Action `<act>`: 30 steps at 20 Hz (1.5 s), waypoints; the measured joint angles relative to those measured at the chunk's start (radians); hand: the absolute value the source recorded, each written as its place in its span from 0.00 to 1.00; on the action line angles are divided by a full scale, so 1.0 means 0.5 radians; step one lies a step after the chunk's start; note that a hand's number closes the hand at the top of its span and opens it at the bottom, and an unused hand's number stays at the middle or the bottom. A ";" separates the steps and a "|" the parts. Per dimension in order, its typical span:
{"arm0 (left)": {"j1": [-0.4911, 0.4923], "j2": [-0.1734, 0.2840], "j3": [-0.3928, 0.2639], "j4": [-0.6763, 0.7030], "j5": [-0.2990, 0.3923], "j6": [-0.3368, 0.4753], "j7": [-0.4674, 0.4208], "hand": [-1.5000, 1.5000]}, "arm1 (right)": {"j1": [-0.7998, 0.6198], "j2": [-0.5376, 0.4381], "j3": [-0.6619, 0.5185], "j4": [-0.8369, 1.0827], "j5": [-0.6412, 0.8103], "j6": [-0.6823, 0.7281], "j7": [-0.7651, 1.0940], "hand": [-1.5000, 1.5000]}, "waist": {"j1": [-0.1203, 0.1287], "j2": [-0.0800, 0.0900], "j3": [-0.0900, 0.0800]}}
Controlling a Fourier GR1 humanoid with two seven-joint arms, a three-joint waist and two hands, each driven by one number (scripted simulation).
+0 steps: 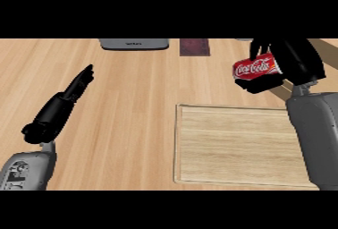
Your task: Pick the can from the tray and place it in the cardboard box
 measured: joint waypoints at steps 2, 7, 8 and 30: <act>0.003 -0.003 -0.004 -0.011 0.006 -0.009 0.003 0.50 | -0.051 -0.016 -0.127 0.032 -0.036 -0.037 0.091 1.00 | 0.008 0.003 0.000; 0.022 -0.032 -0.034 -0.045 -0.009 -0.004 0.009 0.50 | -0.230 -0.161 -0.400 0.251 -0.099 -0.095 0.207 1.00 | 0.031 0.010 0.001; 0.012 -0.026 -0.027 -0.057 -0.002 -0.010 0.033 0.50 | -0.246 -0.203 -0.450 0.315 -0.115 -0.116 0.188 1.00 | 0.033 0.011 0.001; -0.061 -0.053 -0.048 -0.054 -0.003 -0.046 0.037 0.50 | -0.591 -1.028 -0.441 1.945 0.189 0.239 -0.357 0.00 | 0.123 0.052 0.006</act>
